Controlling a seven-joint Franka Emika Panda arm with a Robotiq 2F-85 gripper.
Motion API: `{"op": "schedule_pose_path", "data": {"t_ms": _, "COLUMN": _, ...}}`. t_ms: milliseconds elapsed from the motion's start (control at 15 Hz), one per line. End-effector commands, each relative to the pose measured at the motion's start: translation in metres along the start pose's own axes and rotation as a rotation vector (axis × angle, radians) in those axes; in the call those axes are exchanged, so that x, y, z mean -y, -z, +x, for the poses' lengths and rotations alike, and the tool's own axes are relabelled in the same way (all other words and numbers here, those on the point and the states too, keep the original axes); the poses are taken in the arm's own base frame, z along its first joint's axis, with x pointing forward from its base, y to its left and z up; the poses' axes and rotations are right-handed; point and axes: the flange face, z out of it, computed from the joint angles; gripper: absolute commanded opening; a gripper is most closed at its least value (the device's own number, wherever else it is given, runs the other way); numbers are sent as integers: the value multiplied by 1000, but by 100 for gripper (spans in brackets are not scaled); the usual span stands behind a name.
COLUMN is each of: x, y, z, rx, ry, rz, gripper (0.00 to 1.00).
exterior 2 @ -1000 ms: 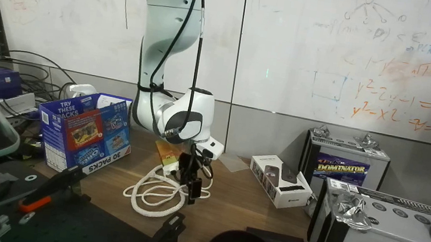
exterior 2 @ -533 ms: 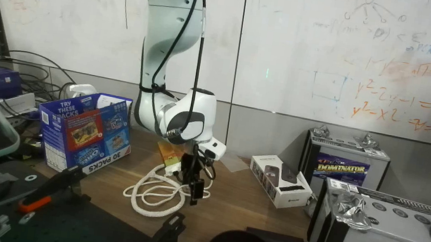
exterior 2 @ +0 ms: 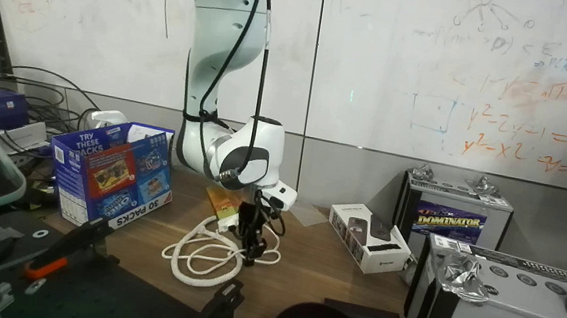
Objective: Put the ropes in the box
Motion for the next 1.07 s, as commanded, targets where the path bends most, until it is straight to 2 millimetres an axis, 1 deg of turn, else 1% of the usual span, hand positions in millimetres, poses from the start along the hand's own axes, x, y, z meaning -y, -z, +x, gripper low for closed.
{"op": "schedule_pose_path", "data": {"t_ms": 0, "x": 6, "y": 3, "z": 4, "rx": 75, "ry": 68, "rz": 55, "gripper": 5}}
{"op": "schedule_pose_path", "data": {"t_ms": 67, "x": 8, "y": 7, "z": 5, "rx": 98, "ry": 94, "rz": 84, "gripper": 1}}
{"op": "schedule_pose_path", "data": {"t_ms": 133, "x": 10, "y": 11, "z": 6, "rx": 130, "ry": 122, "rz": 113, "gripper": 0}}
{"op": "schedule_pose_path", "data": {"t_ms": 400, "x": 24, "y": 34, "z": 10, "rx": 251, "ry": 238, "rz": 239, "gripper": 2}}
{"op": "schedule_pose_path", "data": {"t_ms": 467, "x": 30, "y": 50, "z": 10, "rx": 272, "ry": 272, "rz": 276, "gripper": 2}}
{"op": "schedule_pose_path", "data": {"t_ms": 533, "x": 35, "y": 60, "z": 11, "rx": 295, "ry": 304, "rz": 308, "gripper": 2}}
{"op": "schedule_pose_path", "data": {"t_ms": 667, "x": 49, "y": 87, "z": 9, "rx": 321, "ry": 365, "rz": 363, "gripper": 2}}
{"op": "schedule_pose_path", "data": {"t_ms": 1000, "x": 118, "y": 191, "z": -21, "rx": 278, "ry": 550, "rz": 487, "gripper": 2}}
